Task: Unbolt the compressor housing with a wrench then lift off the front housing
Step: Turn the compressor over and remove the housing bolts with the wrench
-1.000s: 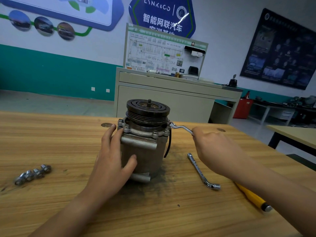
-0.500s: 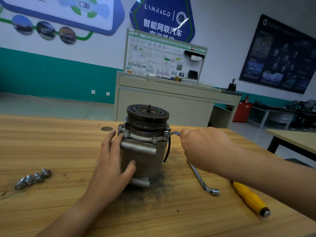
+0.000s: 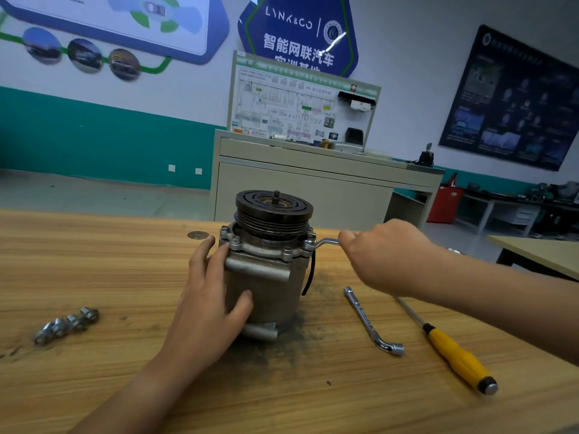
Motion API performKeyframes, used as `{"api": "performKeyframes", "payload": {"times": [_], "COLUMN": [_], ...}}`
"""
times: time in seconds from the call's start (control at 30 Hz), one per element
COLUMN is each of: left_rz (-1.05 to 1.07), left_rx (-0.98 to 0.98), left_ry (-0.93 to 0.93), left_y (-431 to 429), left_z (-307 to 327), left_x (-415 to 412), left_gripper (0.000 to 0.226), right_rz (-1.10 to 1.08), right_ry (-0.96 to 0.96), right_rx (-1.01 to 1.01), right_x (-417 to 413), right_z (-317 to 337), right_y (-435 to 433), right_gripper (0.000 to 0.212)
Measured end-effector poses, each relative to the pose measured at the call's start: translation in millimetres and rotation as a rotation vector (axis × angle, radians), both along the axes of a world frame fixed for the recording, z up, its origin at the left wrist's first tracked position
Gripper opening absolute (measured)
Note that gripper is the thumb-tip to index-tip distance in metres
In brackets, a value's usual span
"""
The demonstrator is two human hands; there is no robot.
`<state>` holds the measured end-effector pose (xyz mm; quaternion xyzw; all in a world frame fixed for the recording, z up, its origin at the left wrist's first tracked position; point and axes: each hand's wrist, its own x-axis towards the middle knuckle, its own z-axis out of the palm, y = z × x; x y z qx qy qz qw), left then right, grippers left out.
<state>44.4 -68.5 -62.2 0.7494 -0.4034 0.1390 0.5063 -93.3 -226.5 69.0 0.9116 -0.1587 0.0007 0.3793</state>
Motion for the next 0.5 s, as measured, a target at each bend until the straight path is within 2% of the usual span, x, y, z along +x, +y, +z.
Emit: {"api": "performKeyframes", "payload": {"times": [0.1, 0.33, 0.4, 0.43, 0.5], "left_rz": [-0.002, 0.001, -0.002, -0.002, 0.004], "left_rx": [-0.011, 0.001, 0.007, 0.004, 0.002], "left_ry": [-0.005, -0.010, -0.004, -0.005, -0.005], "left_y": [-1, -1, -1, -1, -1], "left_z": [-1, 0, 1, 1, 2], "left_x": [1, 3, 2, 2, 2], "left_gripper": [0.073, 0.072, 0.073, 0.073, 0.072], "right_rz": [0.005, 0.211, 0.245, 0.244, 0.197], "right_ry": [-0.002, -0.281, -0.334, -0.416, -0.700], "right_rx": [-0.057, 0.086, 0.122, 0.178, 0.417], "right_x": [15, 62, 62, 59, 47], "right_z": [-1, -23, -28, -30, -33], "right_y": [-18, -48, -52, -53, -52], "right_gripper": [0.020, 0.041, 0.037, 0.030, 0.020]}}
